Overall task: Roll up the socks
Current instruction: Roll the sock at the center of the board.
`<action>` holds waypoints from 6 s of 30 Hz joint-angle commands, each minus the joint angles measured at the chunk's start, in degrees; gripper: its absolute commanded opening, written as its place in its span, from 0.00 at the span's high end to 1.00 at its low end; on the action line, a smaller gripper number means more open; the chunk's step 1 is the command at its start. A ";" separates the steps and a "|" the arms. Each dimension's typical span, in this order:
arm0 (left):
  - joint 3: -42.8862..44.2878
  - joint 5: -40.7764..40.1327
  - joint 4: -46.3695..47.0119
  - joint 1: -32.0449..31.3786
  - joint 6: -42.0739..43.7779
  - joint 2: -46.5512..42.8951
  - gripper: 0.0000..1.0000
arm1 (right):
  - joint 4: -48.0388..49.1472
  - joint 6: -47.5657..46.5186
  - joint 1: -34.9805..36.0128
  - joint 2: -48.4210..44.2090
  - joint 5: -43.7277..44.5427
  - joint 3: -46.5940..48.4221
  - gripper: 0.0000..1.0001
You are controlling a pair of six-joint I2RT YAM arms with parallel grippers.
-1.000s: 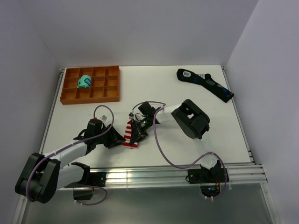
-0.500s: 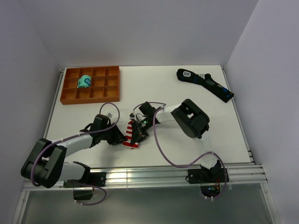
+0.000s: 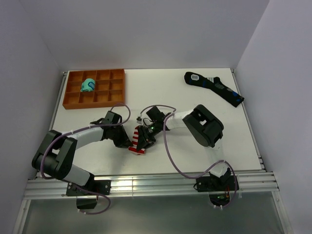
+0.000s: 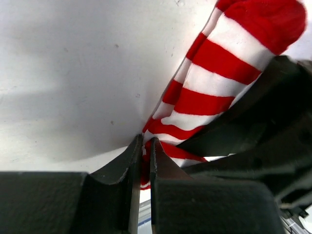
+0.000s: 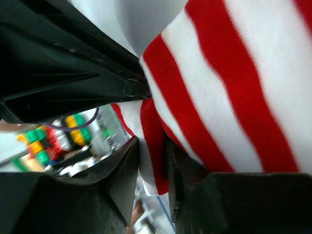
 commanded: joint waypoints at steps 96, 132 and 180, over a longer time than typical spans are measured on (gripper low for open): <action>18.44 -3.66 -21.41 1.13 10.62 18.67 0.98 | 26.38 -14.29 25.00 -19.89 65.64 -24.70 0.59; 11.67 -8.50 -9.28 1.40 -2.57 -1.98 0.71 | 28.32 -4.53 7.60 -13.57 28.90 -28.75 0.86; -14.87 -0.59 19.64 -2.91 1.12 -19.39 0.52 | 4.58 -4.62 -2.25 -0.03 10.44 -14.86 0.87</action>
